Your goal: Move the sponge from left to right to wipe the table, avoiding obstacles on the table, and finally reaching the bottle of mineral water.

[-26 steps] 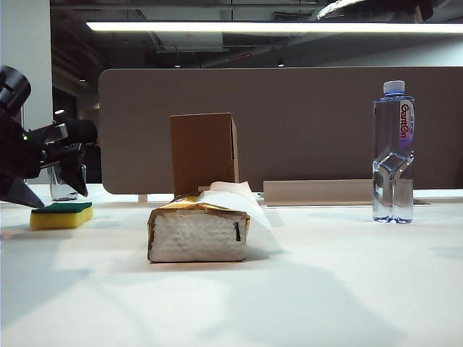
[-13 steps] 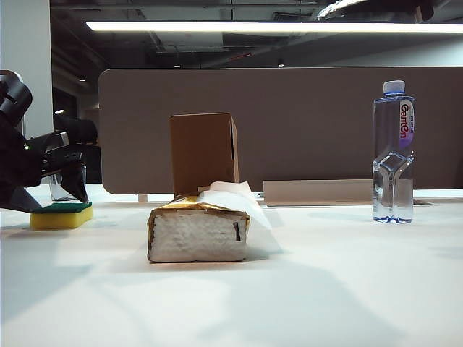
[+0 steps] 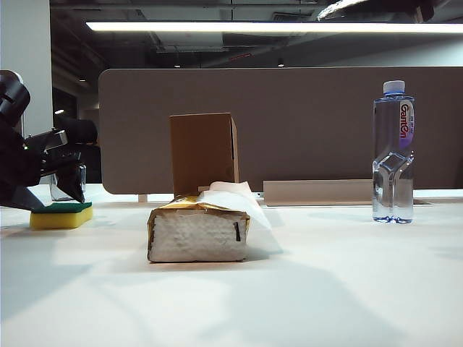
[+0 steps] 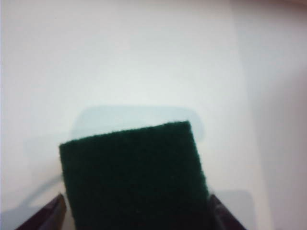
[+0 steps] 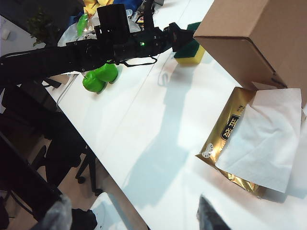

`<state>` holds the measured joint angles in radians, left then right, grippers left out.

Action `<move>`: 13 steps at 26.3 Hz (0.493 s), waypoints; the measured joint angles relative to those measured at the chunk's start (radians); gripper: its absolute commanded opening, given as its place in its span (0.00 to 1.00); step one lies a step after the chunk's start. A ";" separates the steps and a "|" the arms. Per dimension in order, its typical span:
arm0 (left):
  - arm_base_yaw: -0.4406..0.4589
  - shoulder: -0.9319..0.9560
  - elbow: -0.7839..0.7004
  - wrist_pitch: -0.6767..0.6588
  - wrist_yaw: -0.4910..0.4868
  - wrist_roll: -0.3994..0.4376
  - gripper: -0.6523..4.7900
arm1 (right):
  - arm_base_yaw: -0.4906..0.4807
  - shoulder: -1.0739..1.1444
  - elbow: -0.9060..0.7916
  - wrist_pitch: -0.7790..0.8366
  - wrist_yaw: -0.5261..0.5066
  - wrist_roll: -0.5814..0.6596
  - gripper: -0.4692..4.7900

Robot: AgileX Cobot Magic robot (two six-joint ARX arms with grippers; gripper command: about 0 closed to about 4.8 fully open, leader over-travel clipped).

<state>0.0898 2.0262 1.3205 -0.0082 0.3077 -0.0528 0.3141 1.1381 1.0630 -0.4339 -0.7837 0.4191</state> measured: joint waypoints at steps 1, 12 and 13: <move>0.000 0.010 0.000 0.005 -0.005 0.000 0.84 | 0.000 0.000 0.000 0.001 0.000 0.000 0.74; 0.000 0.034 0.003 0.007 -0.003 0.000 0.75 | 0.000 0.000 0.000 0.000 -0.002 0.000 0.74; 0.000 0.034 0.003 0.006 -0.003 0.000 0.69 | 0.000 0.000 0.000 0.001 -0.002 0.000 0.74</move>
<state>0.0898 2.0598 1.3231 -0.0021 0.3042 -0.0532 0.3141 1.1381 1.0630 -0.4332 -0.7853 0.4191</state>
